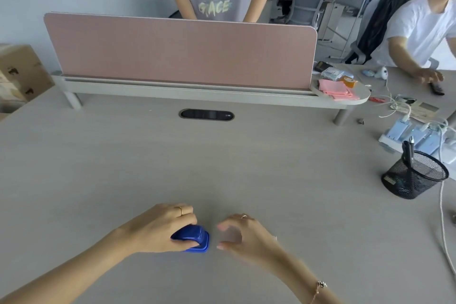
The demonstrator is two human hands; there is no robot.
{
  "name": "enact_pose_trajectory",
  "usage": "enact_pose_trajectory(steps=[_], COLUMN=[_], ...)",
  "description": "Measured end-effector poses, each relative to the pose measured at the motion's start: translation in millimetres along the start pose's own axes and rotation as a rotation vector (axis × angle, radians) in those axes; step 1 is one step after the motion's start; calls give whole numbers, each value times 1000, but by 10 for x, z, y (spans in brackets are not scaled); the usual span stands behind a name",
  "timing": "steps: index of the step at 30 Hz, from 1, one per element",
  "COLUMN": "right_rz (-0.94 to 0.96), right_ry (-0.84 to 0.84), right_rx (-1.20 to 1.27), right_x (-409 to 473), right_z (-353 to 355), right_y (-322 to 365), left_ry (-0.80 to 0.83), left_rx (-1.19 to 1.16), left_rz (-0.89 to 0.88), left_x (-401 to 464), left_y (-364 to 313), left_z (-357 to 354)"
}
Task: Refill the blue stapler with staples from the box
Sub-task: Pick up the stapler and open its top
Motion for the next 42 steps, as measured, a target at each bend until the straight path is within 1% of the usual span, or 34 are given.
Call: enact_pose_trajectory(steps=[5, 10, 13, 18, 25, 28, 31, 35, 42], right_rz=[101, 102, 91, 31, 3, -6, -16, -10, -11], right_ry=[-159, -298, -320, -297, -280, -275, -277, -295, -355], right_rx=[10, 4, 5, 59, 94, 79, 130, 189, 77], right_x=[155, 139, 136, 70, 67, 91, 96, 87, 51], right_z=[-113, -180, -197, -195, -190, -186, -115, -17, 44], right_y=[109, 137, 130, 191, 217, 211, 211, 190, 136], left_ry=[-120, -239, -305, -351, -341, -335, -339, -288, -272], left_rx=[27, -22, -9, -7, 35, 28, 9, -29, -155], left_rz=[-74, -109, -123, -110, -137, -147, -132, -53, 110], left_x=[121, 78, 67, 43, 46, 60, 93, 158, 91], left_y=[-1, 9, 3, -4, -25, -29, -41, -52, 32], left_z=[-62, -105, -110, -108, -82, -81, -48, -60, 155])
Point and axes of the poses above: each hand's wrist, its own x-axis towards the middle knuckle, its own z-axis out of the back of the hand, y = z × x, the point moved 5 cm from there along x, towards the middle knuckle, and after that the axes turned 8 degrees about -x, right-handed, at the moved point
